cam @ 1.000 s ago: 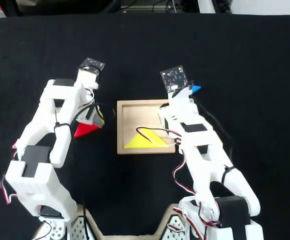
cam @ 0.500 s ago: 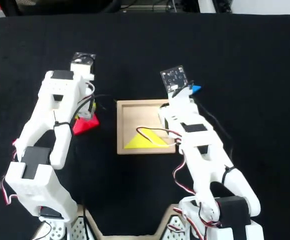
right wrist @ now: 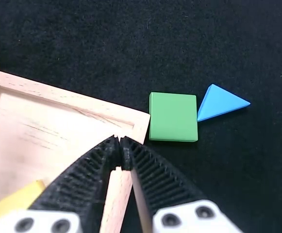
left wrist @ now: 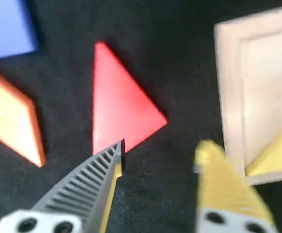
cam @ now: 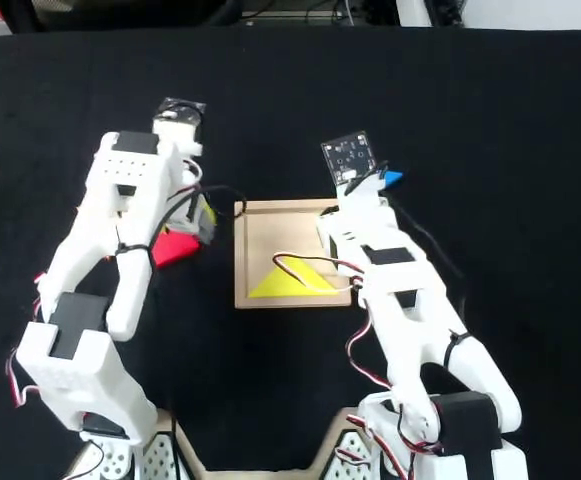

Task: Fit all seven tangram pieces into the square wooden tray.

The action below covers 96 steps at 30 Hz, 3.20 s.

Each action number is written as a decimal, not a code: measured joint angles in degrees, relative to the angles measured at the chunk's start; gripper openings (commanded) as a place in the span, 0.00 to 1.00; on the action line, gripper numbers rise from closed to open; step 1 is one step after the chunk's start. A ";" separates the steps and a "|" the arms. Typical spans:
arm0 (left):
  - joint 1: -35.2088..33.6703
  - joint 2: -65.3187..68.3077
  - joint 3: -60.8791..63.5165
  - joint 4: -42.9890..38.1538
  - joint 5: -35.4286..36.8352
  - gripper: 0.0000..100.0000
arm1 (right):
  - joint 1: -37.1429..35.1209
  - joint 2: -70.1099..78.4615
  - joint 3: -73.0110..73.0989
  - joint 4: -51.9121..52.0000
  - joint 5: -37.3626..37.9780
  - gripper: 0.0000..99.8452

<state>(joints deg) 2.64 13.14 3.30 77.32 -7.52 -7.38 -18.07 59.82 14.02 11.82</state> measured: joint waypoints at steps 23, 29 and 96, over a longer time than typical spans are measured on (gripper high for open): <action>-8.09 -0.09 9.49 -14.07 -14.77 0.41 | 0.00 0.00 0.00 0.00 0.00 0.01; -8.09 -0.09 10.20 -14.77 -13.54 0.42 | 0.00 0.00 0.00 0.00 0.00 0.01; -7.82 17.41 -5.71 -10.46 -6.42 0.33 | 0.00 0.00 0.00 0.00 0.00 0.01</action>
<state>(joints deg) -5.19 30.55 -2.42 66.86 -13.93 -7.38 -18.07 59.82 14.02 11.82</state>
